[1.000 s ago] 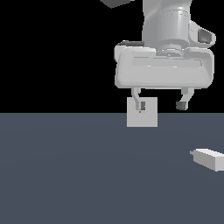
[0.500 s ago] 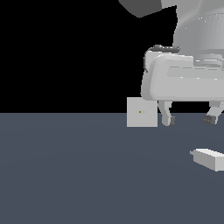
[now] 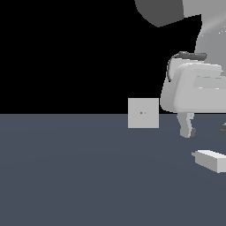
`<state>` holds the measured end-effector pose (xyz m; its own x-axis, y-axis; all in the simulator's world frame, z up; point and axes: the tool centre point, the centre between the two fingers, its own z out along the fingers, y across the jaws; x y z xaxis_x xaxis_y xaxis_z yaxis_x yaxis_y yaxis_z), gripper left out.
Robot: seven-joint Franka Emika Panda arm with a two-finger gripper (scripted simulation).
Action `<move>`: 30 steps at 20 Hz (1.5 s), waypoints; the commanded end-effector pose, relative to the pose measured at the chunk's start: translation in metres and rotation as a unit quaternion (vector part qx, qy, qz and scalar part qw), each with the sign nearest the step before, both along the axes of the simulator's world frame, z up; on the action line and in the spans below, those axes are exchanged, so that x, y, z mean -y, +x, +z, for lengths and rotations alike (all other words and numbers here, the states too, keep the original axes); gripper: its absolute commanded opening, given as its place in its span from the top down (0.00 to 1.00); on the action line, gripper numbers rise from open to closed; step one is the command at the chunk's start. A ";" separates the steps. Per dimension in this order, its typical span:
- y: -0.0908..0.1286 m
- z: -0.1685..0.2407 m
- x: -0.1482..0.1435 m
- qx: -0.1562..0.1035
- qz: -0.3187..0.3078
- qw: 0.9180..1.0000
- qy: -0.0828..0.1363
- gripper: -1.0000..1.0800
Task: Plug the charger into the wall socket.
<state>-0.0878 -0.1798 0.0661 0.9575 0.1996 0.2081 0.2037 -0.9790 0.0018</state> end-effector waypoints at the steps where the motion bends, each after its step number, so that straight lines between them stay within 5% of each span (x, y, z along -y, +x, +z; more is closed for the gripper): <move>1: -0.001 -0.003 0.003 0.003 0.003 1.000 0.001 0.04; 30: -0.001 -0.054 0.005 0.004 0.005 1.000 0.002 0.04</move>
